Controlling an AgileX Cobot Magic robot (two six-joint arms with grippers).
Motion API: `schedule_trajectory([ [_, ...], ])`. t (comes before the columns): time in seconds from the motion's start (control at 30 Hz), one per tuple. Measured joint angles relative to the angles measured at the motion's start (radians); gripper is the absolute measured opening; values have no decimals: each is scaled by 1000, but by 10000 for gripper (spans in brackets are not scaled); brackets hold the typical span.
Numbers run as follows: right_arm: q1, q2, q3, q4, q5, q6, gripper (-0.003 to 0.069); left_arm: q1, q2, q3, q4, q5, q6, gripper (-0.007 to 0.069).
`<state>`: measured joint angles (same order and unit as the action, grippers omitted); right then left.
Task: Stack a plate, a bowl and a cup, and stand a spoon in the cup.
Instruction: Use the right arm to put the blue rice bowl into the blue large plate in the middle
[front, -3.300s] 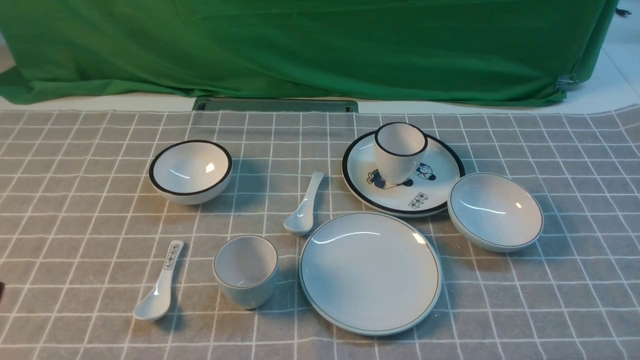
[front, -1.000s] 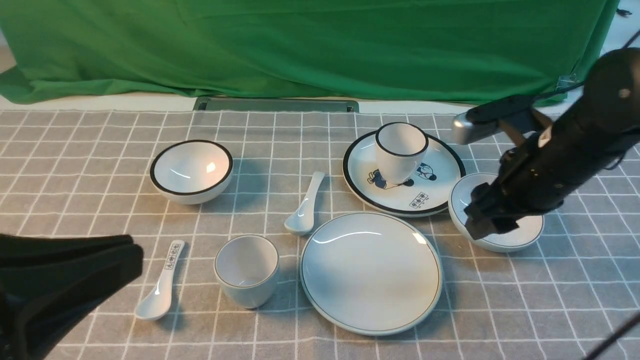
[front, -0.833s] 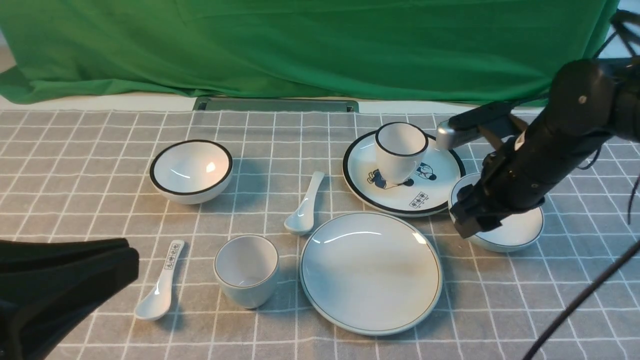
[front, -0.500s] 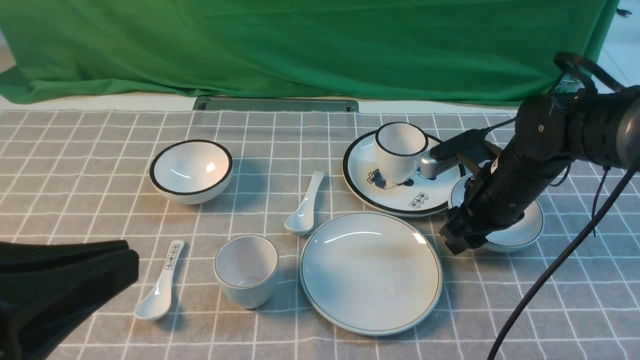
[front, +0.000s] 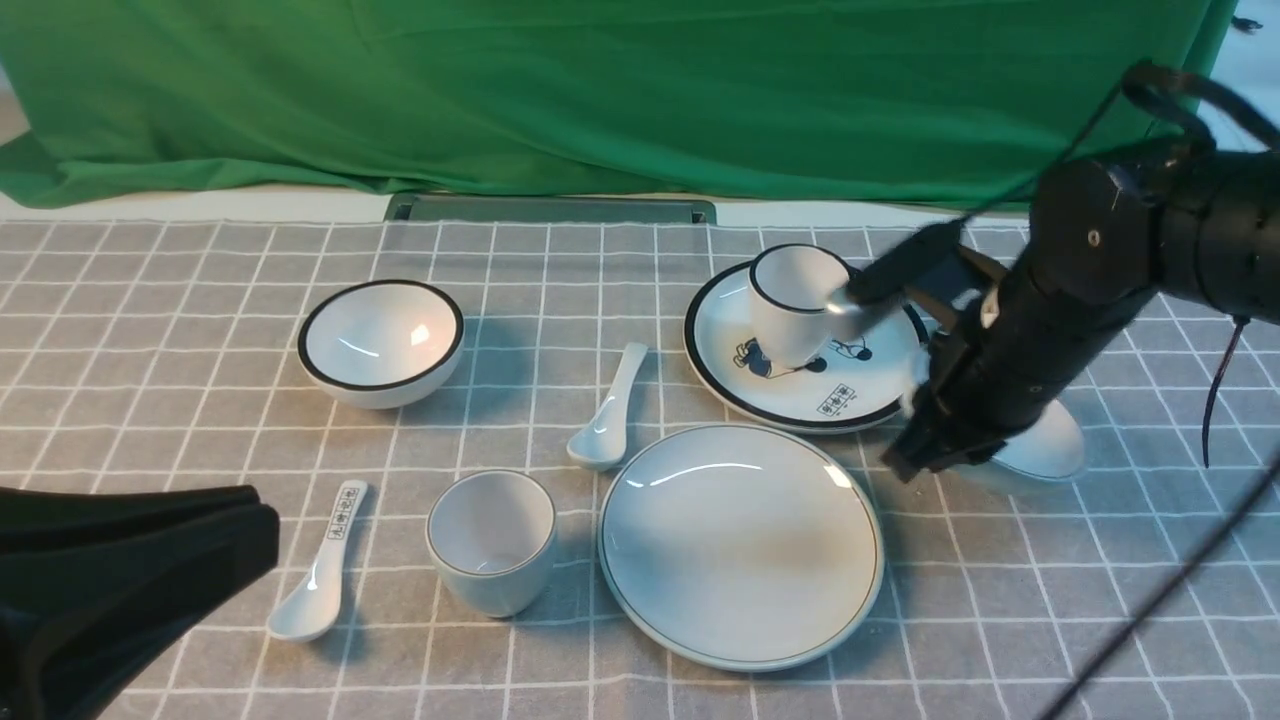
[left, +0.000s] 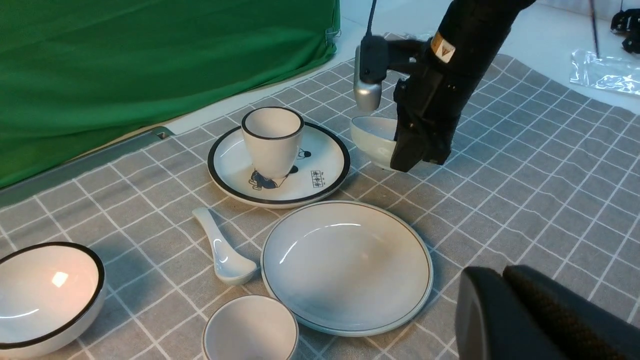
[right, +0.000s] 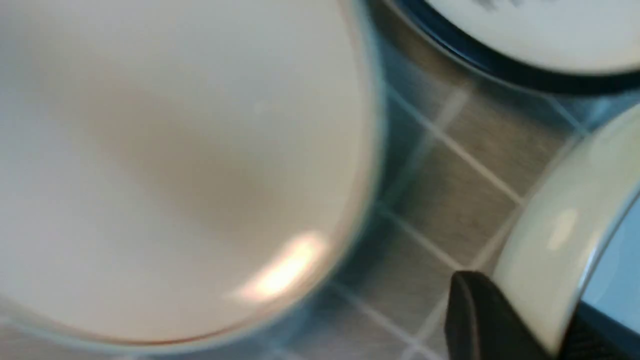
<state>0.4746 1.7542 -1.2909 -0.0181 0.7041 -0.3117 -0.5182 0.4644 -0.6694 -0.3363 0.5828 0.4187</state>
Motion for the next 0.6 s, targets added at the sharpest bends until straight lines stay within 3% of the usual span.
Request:
schedule_trajectory([
  [0.23,317,-25,-8,-25,4,58,86,0,0,0,0,22,0,17],
  [0.6,345,111,-7,-109,-71,135,86,0,0,0,11,38,0,17],
])
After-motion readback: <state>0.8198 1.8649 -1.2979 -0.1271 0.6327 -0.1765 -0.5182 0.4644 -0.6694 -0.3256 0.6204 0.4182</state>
